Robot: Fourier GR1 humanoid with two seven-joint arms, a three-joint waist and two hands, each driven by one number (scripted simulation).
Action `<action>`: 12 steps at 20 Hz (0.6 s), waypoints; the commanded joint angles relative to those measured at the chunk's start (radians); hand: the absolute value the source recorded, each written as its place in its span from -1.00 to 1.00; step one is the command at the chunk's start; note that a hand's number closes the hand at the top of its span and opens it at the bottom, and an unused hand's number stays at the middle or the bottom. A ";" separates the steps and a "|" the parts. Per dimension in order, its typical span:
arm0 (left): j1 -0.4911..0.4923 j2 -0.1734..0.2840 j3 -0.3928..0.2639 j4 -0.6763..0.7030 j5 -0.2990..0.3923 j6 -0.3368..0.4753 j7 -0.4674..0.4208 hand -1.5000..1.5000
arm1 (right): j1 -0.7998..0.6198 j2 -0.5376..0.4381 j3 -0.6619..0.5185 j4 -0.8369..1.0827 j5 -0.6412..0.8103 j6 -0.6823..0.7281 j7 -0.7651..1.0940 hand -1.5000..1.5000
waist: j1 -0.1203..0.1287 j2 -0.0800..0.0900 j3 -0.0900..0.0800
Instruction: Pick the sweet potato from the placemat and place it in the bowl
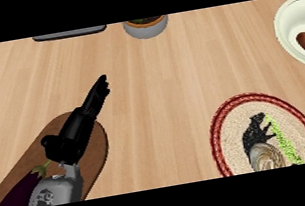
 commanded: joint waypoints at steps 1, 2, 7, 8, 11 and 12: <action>0.037 0.013 0.018 0.027 -0.002 -0.004 -0.054 0.00 | 0.080 -0.028 -0.066 -0.059 -0.096 -0.012 -0.056 -1.00 | -0.022 -0.010 -0.002; 0.024 0.012 0.010 -0.004 -0.001 -0.004 -0.016 0.00 | 0.114 -0.021 -0.094 -0.064 -0.129 -0.029 -0.075 -1.00 | -0.021 -0.010 -0.002; 0.037 0.041 0.041 -0.049 0.034 -0.031 0.019 0.00 | 0.248 -0.010 -0.138 -0.227 -0.244 0.011 -0.129 -1.00 | -0.036 -0.017 -0.003; 0.053 0.039 0.045 -0.033 0.020 -0.014 -0.004 0.00 | 0.304 -0.016 -0.166 -0.271 -0.280 0.043 -0.175 -1.00 | -0.052 -0.022 -0.004; 0.102 0.072 0.068 -0.045 0.049 -0.052 -0.032 0.00 | 0.450 0.037 -0.204 -0.390 -0.359 0.102 -0.230 -1.00 | -0.058 -0.024 -0.005; 0.057 0.019 0.036 -0.005 0.000 0.005 -0.023 0.00 | 0.498 0.067 -0.211 -0.441 -0.382 0.105 -0.239 -1.00 | -0.057 -0.021 -0.004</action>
